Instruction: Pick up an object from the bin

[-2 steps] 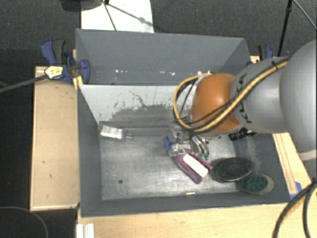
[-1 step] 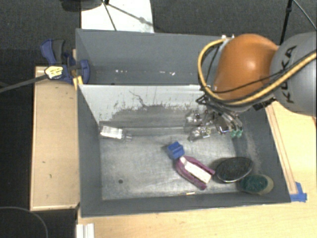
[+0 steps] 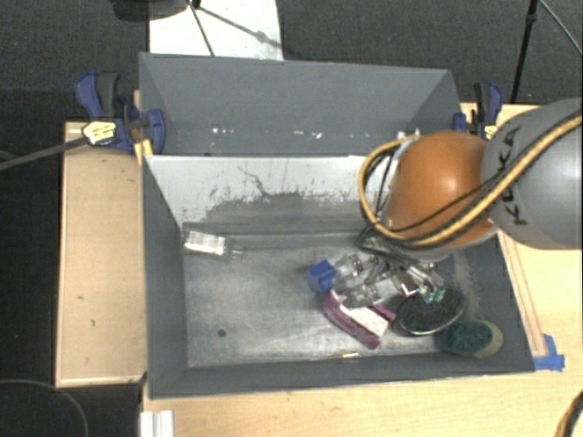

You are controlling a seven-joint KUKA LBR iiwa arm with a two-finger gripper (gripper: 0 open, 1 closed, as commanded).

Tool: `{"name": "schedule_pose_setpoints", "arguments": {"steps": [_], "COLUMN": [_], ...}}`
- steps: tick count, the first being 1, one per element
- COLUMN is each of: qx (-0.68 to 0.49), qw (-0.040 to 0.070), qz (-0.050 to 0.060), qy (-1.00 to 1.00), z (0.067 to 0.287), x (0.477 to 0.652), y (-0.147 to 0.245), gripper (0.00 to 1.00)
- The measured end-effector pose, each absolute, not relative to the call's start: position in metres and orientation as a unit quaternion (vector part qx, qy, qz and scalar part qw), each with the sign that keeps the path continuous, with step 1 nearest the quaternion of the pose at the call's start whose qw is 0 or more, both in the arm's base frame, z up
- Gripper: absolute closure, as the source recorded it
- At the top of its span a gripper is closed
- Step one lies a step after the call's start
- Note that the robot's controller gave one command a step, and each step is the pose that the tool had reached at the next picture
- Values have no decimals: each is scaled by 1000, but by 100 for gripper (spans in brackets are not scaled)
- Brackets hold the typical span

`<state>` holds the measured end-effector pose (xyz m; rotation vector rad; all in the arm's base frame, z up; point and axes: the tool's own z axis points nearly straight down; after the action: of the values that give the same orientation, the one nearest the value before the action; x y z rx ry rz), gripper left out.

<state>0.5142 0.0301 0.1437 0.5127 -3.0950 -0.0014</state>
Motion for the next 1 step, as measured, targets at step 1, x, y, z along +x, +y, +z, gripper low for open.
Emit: {"name": "schedule_pose_setpoints", "arguments": {"steps": [1], "qx": [162], "qw": [-1], "qz": [0], "qy": [-987], "z": [146], "x": [516], "y": [31], "gripper": [0]}}
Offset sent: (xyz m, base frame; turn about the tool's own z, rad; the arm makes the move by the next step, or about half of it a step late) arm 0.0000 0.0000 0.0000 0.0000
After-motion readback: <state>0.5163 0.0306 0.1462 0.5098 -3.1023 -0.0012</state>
